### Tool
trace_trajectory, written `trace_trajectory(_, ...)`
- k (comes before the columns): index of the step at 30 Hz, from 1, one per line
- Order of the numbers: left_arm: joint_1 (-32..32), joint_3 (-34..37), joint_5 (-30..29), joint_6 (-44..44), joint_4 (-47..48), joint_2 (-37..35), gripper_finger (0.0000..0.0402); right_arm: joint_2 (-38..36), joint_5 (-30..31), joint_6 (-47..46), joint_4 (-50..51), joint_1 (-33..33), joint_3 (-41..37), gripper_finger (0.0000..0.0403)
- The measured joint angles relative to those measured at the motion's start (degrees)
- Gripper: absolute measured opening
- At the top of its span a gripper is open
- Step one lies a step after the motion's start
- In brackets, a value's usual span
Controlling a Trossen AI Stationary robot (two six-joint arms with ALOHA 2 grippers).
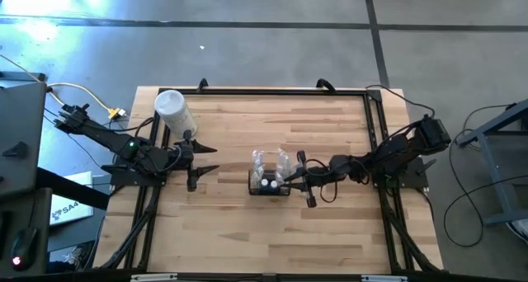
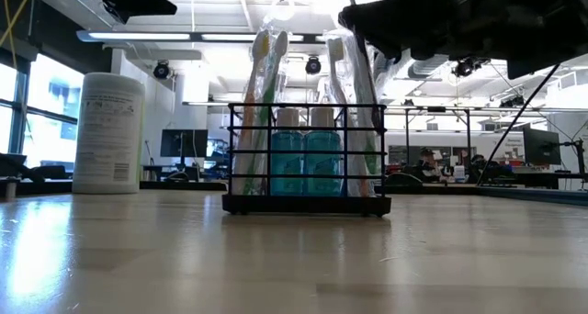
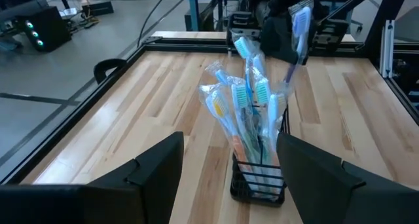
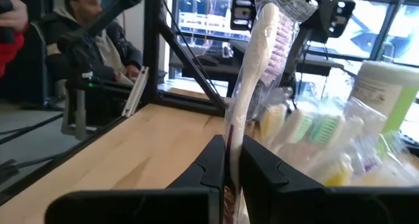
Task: Pick & Place toothbrushing station
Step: Put the violet toothbrush into the black wire organizer
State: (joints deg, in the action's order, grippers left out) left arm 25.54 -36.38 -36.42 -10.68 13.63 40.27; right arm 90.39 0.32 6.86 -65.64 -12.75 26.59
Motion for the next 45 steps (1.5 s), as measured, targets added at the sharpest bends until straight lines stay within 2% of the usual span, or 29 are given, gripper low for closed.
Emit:
trace_trajectory(6, 0.0, 0.0, 0.04, 0.13, 0.0, 0.0, 0.0241, 2.25, 1.27, -0.32, -0.49, 0.0, 0.04, 0.0019)
trace_trajectory(14, 0.0, -0.02, 1.45, 0.13, -0.06, 0.02, 0.0241, 9.9, 1.03, -3.51, -10.01, 0.92, 0.04, 0.0019)
trace_trajectory(25, 0.0, -0.02, 3.98, -0.08, -0.24, 2.82, 0.0241, 17.23, 1.24, -9.37, -16.77, 0.56, 0.09, 0.0019)
trace_trajectory(31, 0.0, -0.02, 3.98, -0.07, -0.28, 4.67, 0.0241, 18.64, 4.74, -9.89, -16.43, -0.22, 0.11, 0.0021)
trace_trajectory(33, 0.0, -0.02, 4.01, 0.02, -0.25, 4.95, 0.0241, 18.64, 5.48, -11.75, -15.47, -0.29, 0.11, 0.0037)
trace_trajectory(40, 0.0, -0.02, 4.15, 2.49, -0.51, 4.99, 0.0241, 16.4, 6.81, -11.79, -9.95, -1.04, 0.13, 0.0137)
trace_trajectory(45, 0.0, -0.02, 4.82, 3.68, -0.65, 4.99, 0.0241, 9.94, 10.09, -9.43, 0.39, -3.09, 0.08, 0.0198)
